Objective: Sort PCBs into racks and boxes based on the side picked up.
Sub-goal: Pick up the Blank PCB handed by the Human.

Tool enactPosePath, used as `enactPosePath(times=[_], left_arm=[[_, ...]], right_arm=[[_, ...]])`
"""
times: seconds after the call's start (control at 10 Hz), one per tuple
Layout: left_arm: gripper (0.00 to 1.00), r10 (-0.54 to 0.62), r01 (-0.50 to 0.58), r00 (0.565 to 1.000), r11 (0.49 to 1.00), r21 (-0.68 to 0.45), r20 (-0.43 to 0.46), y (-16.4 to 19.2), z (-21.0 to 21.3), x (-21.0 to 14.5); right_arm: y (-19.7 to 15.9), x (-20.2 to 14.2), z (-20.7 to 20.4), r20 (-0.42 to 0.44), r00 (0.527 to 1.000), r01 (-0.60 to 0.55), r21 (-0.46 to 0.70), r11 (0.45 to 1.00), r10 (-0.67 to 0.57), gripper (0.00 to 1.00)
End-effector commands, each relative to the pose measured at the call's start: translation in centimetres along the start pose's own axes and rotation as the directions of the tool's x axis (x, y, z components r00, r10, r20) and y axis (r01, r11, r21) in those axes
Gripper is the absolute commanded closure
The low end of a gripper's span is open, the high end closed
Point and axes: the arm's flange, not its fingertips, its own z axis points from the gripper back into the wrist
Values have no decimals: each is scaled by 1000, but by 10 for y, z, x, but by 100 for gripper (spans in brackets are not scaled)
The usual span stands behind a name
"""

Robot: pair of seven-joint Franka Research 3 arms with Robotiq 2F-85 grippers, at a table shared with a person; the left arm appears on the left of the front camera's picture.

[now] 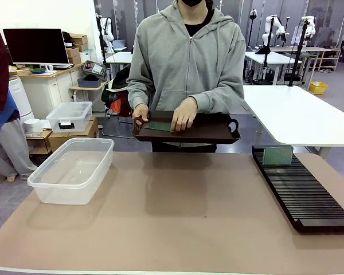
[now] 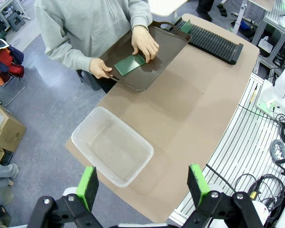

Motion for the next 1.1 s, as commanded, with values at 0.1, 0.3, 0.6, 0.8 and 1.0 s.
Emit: enactPosePath(times=[0.1,0.3,0.6,0.8,1.0], left_arm=[[0,6,-6,1000,1000,-2,0,-1,-1,-1],[0,6,-6,1000,1000,-2,0,-1,-1,-1],[0,6,-6,1000,1000,-2,0,-1,-1,-1],[0,6,-6,1000,1000,-2,0,-1,-1,-1],[0,6,-6,1000,1000,-2,0,-1,-1,-1]], right_arm=[[1,1,-1,-5,1000,5,-7,1000,-5,0],[1,1,-1,-5,1000,5,-7,1000,-5,0],[1,1,-1,-5,1000,5,-7,1000,-5,0],[1,1,-1,-5,1000,5,-7,1000,-5,0],[1,1,-1,-5,1000,5,-7,1000,-5,0]])
